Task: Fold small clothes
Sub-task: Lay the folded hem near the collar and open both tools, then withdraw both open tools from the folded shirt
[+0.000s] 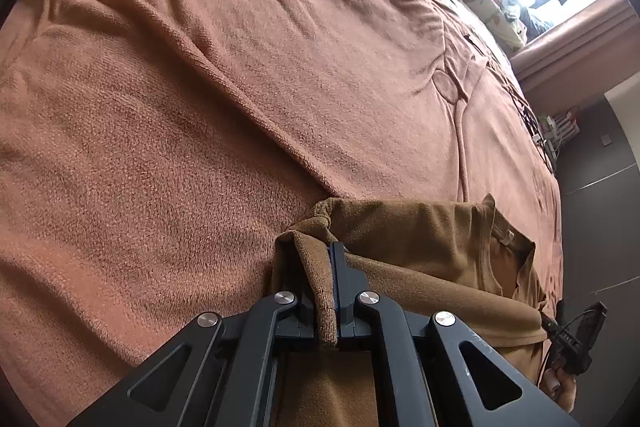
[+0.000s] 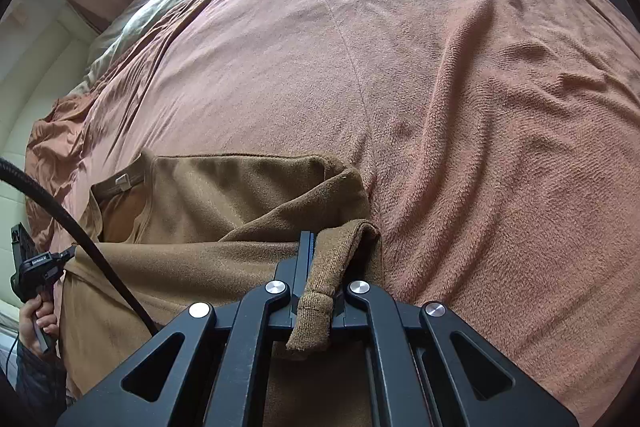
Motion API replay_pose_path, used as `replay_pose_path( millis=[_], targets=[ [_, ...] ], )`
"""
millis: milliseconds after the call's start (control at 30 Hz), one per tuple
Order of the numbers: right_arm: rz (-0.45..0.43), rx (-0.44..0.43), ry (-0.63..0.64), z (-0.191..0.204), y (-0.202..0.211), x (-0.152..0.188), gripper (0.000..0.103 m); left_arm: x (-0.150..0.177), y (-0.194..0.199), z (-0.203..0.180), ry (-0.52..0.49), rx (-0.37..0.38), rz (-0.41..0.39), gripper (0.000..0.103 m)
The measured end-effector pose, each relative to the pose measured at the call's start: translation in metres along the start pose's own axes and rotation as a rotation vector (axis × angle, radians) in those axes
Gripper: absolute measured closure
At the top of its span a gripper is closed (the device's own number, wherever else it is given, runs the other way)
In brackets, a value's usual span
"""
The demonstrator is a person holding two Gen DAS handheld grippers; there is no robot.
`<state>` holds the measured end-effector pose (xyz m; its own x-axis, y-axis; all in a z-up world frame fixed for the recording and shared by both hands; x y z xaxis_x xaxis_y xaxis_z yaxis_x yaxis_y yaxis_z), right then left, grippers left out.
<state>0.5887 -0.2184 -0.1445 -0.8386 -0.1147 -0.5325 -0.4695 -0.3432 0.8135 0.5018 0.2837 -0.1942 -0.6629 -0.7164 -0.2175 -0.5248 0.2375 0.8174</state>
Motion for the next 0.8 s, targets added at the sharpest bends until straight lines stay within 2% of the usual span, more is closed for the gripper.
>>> replay_pose_path(
  millis=[67,233,300,433,500,533,567,600,633,667,700,800],
  targets=[
    [-0.007,0.006,0.009,0.004,0.008,-0.004,0.103,0.000,0.009,-0.005,-0.009,0.003,0.001,0.098],
    [-0.054,-0.016,0.027,0.012,0.036,-0.012,0.103,-0.006,0.039,-0.013,-0.015,0.073,-0.016,0.098],
    [-0.065,-0.017,0.032,0.013,0.039,-0.016,0.103,-0.011,0.044,-0.018,-0.020,0.073,-0.028,0.098],
    [-0.081,-0.012,0.004,0.010,0.036,-0.022,0.102,-0.017,0.041,-0.022,-0.010,0.082,-0.032,0.098],
    [-0.067,-0.024,-0.015,0.009,0.031,-0.022,0.099,-0.019,0.035,-0.024,-0.004,0.069,-0.009,0.093],
    [-0.061,-0.027,-0.015,0.009,0.030,-0.021,0.095,-0.019,0.036,-0.025,-0.013,0.058,-0.003,0.091],
    [-0.062,-0.032,-0.006,0.011,0.030,-0.023,0.091,-0.020,0.036,-0.026,-0.024,0.053,-0.003,0.078],
    [-0.071,-0.031,0.008,0.012,0.033,-0.022,0.072,-0.019,0.041,-0.027,-0.044,0.041,-0.015,0.053],
    [-0.081,-0.018,0.021,0.014,0.037,-0.022,0.034,-0.019,0.047,-0.028,-0.066,0.028,-0.038,0.041],
    [-0.107,0.002,0.038,0.014,0.045,-0.022,0.019,-0.018,0.053,-0.028,-0.085,0.019,-0.060,0.027],
    [-0.126,0.012,0.049,0.013,0.051,-0.020,0.015,-0.018,0.058,-0.029,-0.107,0.012,-0.079,0.025],
    [-0.105,-0.009,0.086,0.013,0.058,-0.015,0.016,-0.015,0.063,-0.031,-0.193,-0.032,-0.068,0.025]
  ],
)
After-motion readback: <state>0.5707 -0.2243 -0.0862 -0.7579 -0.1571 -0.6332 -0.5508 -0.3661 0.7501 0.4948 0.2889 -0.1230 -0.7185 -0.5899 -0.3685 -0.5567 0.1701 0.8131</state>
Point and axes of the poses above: each gripper's, at about its wrist camera, not at the fingertips, and y roughly against the way its jaws point, z to its left, x to its underside, the point moved 1 cm from there along -y, roughly the way its jaws point, and after that the axes turned 9 degrees about y, right-handed, at the moved point
